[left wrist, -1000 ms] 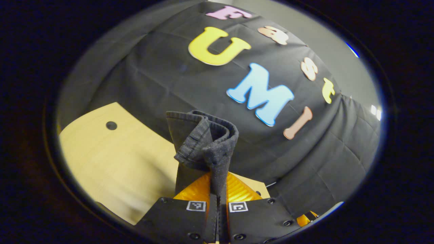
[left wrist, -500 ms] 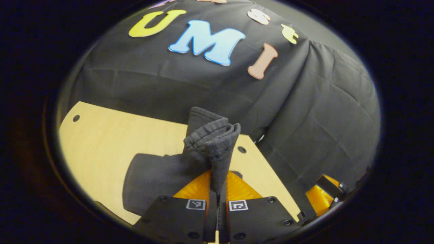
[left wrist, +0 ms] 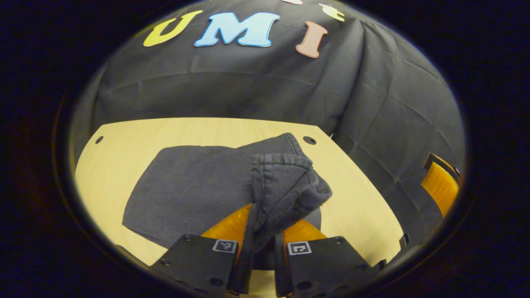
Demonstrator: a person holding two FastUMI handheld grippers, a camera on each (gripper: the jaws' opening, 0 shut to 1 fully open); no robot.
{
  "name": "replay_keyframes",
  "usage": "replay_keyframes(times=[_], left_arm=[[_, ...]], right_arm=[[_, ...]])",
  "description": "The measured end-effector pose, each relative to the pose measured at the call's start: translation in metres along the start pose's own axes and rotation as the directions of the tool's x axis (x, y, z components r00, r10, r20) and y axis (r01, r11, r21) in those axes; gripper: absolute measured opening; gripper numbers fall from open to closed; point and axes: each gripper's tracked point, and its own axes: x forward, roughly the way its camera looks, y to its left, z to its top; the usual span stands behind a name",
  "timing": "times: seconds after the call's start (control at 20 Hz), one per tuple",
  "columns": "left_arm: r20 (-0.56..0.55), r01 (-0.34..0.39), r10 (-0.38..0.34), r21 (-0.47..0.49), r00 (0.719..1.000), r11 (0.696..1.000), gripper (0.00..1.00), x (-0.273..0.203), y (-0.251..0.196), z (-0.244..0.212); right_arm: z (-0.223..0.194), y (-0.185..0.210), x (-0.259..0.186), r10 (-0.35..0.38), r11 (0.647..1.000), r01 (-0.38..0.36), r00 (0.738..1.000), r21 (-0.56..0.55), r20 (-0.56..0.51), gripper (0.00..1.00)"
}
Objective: Grasp the waist and the cuffs of the jeans and fold them to make the two legs overlap; first hold the waist and fold one-third of the jeans toward the cuffs, then hold the cuffs and fold the remaining one-third in the same direction to finish folding.
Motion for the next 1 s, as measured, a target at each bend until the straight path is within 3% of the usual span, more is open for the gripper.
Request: replay_keyframes(times=[0.1,0.2,0.3,0.45,0.7,1.0], left_arm=[[0.038,-0.003,0.003,-0.003,0.999,1.0,0.45,-0.015,-0.002,0.008],[0.089,-0.019,0.017,0.018,0.996,1.0,0.77,-0.037,-0.001,0.019],[0.156,-0.034,0.025,0.058,0.987,0.998,0.9,-0.064,-0.002,0.033],[0.284,-0.074,0.046,0.09,0.958,0.993,0.92,-0.117,-0.002,0.07],[0.495,-0.19,0.119,0.095,0.861,0.977,0.94,-0.206,0.025,0.124],[0.524,-0.242,0.168,0.075,0.835,0.967,0.94,-0.255,0.046,0.105]], right_arm=[[0.004,-0.005,-0.002,-0.02,1.0,0.02,1.0,0.003,0.017,0.85],[0.007,-0.007,-0.005,-0.037,0.999,0.037,0.999,0.006,0.029,0.85],[0.012,-0.008,-0.009,-0.057,0.998,0.057,0.997,0.007,0.045,0.86],[0.017,-0.012,-0.018,-0.09,0.996,0.09,0.995,0.01,0.049,0.85],[0.038,-0.012,-0.047,-0.154,0.988,0.153,0.983,0.021,0.105,0.85],[0.065,0.005,-0.086,-0.198,0.978,0.207,0.963,-0.029,0.184,0.86]])
